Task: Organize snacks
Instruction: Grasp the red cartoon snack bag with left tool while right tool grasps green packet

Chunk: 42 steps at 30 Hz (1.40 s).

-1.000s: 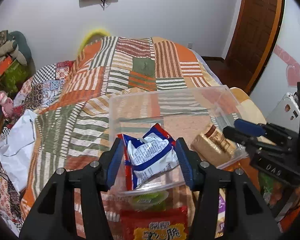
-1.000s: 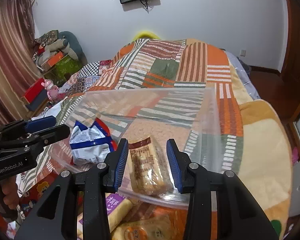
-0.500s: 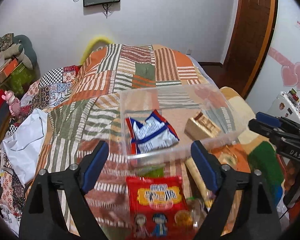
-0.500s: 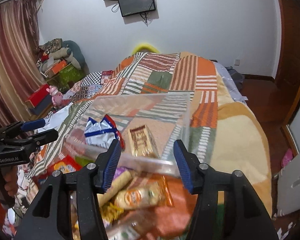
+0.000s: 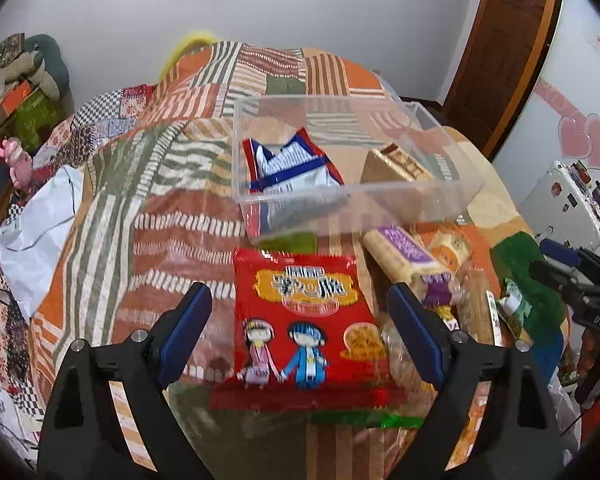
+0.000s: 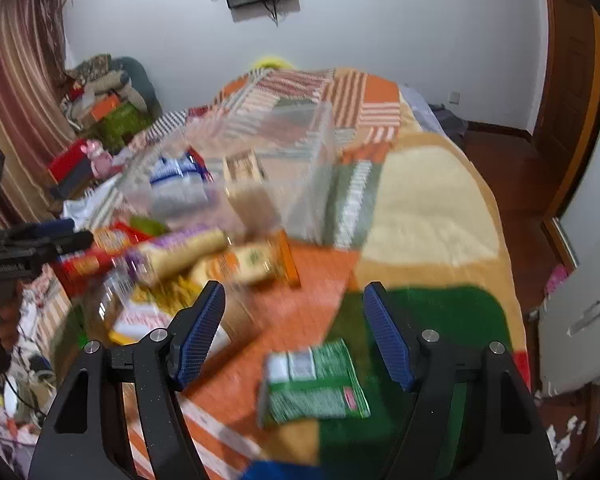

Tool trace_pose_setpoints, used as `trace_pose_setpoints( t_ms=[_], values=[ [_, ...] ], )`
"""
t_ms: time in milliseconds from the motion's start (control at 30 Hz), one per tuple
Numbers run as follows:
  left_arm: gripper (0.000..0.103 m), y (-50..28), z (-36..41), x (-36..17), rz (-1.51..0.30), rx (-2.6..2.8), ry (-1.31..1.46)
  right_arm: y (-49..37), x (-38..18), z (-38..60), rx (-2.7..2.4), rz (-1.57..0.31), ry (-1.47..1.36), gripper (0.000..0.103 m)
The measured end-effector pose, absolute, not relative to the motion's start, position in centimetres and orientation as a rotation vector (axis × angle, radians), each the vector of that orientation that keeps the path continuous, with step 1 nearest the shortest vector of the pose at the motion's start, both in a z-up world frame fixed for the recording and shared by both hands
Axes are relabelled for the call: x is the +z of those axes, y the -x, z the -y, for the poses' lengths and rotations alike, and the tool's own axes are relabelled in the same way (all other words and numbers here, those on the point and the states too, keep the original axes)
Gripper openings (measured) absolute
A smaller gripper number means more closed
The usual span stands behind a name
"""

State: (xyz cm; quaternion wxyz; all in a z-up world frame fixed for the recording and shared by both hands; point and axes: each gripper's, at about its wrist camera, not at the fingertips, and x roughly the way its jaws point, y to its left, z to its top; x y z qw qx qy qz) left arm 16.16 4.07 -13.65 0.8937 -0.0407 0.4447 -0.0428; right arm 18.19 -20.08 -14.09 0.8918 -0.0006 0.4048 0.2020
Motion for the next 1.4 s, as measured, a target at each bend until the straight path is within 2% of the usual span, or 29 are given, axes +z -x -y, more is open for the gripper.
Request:
trace_pose_setpoints(
  t_ms=[100,400,633,700,900,1067,1400],
  values=[
    [0.096,-15.9,-3.8,-14.2,-0.932,-0.097,0.091,-18.0,-15.2,20.6,0.417,-0.877,-0.006,0.071],
    [0.096,-16.4,-3.1,-16.2,-0.982,-0.091,0.076,-16.7,-18.0,21.4,0.42,-0.974,-0.024,0.072],
    [0.094,-16.4,-3.4,-16.7,-0.94,-0.075,0.1,-16.1,-19.2,21.4,0.424,-1.015,-0.015,0.073],
    [0.083,-16.4,-3.4,-16.7,-0.935,-0.092,0.108,-16.0,-19.1,21.5,0.415,-1.008,-0.007,0.068],
    [0.07,-15.7,-3.2,-16.4,-0.917,-0.109,0.107,-15.8,-18.6,22.4,0.413,-0.999,-0.019,0.05],
    [0.07,-15.1,-3.2,-15.9,-0.897,-0.108,0.087,-15.5,-18.4,22.6,0.411,-0.978,-0.029,0.044],
    [0.07,-13.6,-3.6,-12.9,-0.807,-0.099,0.085,-15.5,-15.5,22.9,0.412,-0.902,-0.079,0.043]
  ],
)
